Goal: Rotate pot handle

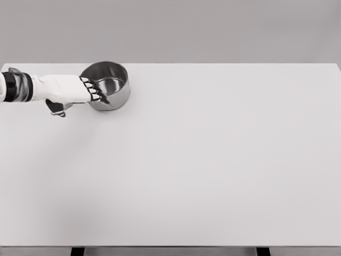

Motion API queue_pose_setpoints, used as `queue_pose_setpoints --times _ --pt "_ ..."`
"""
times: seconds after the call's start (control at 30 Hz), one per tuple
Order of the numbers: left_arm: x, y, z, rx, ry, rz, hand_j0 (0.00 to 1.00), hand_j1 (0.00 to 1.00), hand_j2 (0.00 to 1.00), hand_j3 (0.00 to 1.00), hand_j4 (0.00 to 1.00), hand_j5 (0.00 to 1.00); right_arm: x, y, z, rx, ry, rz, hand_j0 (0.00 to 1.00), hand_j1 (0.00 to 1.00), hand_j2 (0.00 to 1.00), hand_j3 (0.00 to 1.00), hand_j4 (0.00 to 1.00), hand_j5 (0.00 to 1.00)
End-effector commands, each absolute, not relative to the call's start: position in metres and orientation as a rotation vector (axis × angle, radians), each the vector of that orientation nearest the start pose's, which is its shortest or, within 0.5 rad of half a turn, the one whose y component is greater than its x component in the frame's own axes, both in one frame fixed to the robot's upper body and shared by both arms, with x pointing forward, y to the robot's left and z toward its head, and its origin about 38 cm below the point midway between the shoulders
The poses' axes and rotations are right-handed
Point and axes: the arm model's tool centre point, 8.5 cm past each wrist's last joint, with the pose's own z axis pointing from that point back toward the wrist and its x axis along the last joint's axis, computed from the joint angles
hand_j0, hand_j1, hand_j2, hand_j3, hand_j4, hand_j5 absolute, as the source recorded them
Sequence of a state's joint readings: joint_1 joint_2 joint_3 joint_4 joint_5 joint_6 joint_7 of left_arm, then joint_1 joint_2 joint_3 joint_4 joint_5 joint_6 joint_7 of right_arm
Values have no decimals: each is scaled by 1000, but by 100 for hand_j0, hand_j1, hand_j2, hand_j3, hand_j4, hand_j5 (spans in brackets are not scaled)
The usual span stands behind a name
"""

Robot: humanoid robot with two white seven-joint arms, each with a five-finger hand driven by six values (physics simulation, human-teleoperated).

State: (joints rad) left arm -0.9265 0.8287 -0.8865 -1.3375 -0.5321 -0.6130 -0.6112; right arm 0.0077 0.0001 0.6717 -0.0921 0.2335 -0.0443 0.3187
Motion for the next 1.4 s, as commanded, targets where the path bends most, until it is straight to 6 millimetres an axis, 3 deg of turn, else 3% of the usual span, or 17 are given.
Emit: queue_pose_setpoints --times 0.0,0.23,1.0,1.23,1.3,1.37 --pt "474 310 232 -751 1469 3261 100 100 100 100 100 100 3 -231 -262 260 58 914 100 100 100 100 100 100" --pt "486 334 229 -818 1510 3325 100 100 100 100 100 100 3 -231 -262 260 58 914 100 100 100 100 100 100" --pt "518 361 224 -922 1675 3420 100 100 100 100 100 100 3 -231 -262 260 58 914 100 100 100 100 100 100" --pt "524 372 244 -1000 1821 3364 100 100 100 100 100 100 3 -231 -262 260 58 914 100 100 100 100 100 100" --pt "516 391 263 -1016 1975 3301 100 100 100 100 100 100 3 -231 -262 260 58 914 100 100 100 100 100 100" --pt "505 395 284 -930 2203 3180 100 100 100 100 100 100 3 -231 -262 260 58 914 100 100 100 100 100 100"
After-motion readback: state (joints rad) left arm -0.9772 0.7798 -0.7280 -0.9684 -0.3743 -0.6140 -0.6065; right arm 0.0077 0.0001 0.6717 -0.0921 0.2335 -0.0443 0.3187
